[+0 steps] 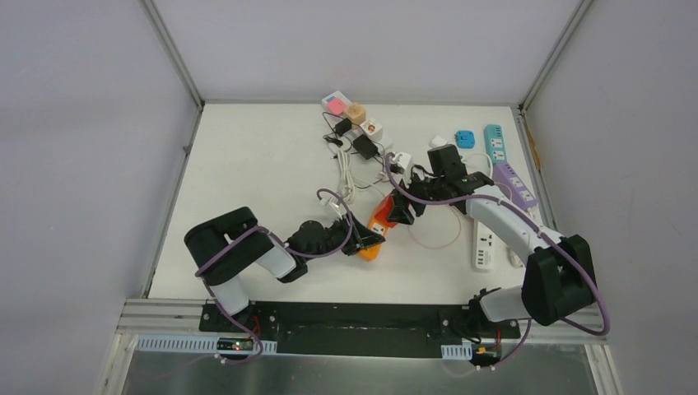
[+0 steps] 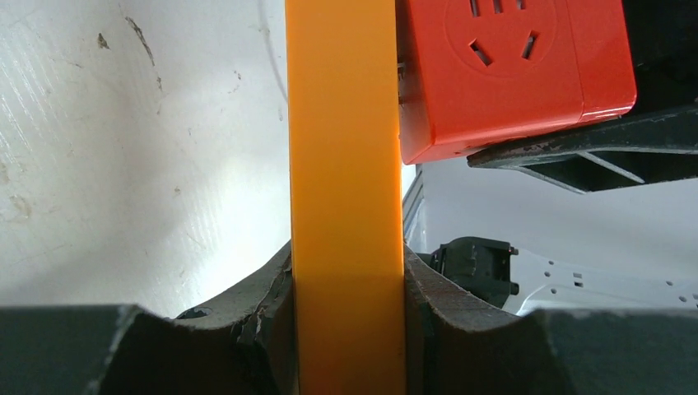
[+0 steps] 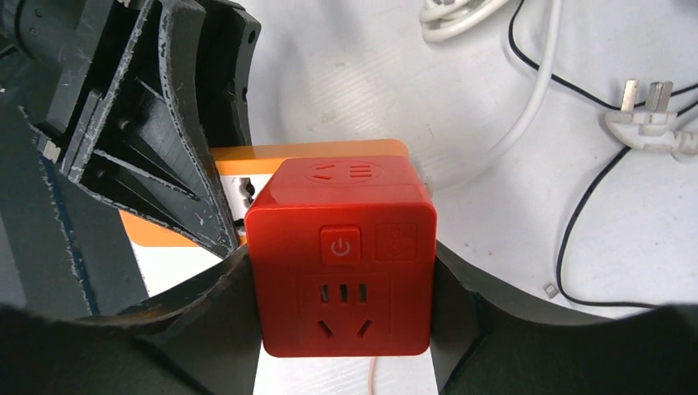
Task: Pull the plug off the socket
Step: Remove the plug from the socket.
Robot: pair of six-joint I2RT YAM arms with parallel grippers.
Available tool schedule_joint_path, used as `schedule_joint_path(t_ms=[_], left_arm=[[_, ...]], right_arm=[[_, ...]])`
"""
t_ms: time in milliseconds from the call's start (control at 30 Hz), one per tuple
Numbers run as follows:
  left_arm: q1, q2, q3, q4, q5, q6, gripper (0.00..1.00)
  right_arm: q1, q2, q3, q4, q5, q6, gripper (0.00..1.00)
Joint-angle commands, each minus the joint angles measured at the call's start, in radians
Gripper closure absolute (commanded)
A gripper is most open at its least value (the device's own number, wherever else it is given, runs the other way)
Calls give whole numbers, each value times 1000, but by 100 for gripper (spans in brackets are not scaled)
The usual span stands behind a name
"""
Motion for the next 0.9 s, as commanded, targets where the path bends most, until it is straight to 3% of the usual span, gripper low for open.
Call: schedule_joint_path(t_ms=[0, 333, 600, 867], left_arm=[[20, -78, -10, 170, -109, 31, 100], [21, 15, 49, 170, -111, 0, 100], [20, 91, 82, 170, -149, -26, 100], [20, 128, 90, 170, -150, -33, 100]], right_arm=[[-40, -15, 21, -34, -128, 91, 100], [51, -69, -16, -3, -112, 70, 100], [198, -76, -6, -13, 35, 35, 100], [163, -65, 27, -62, -20, 19, 100]])
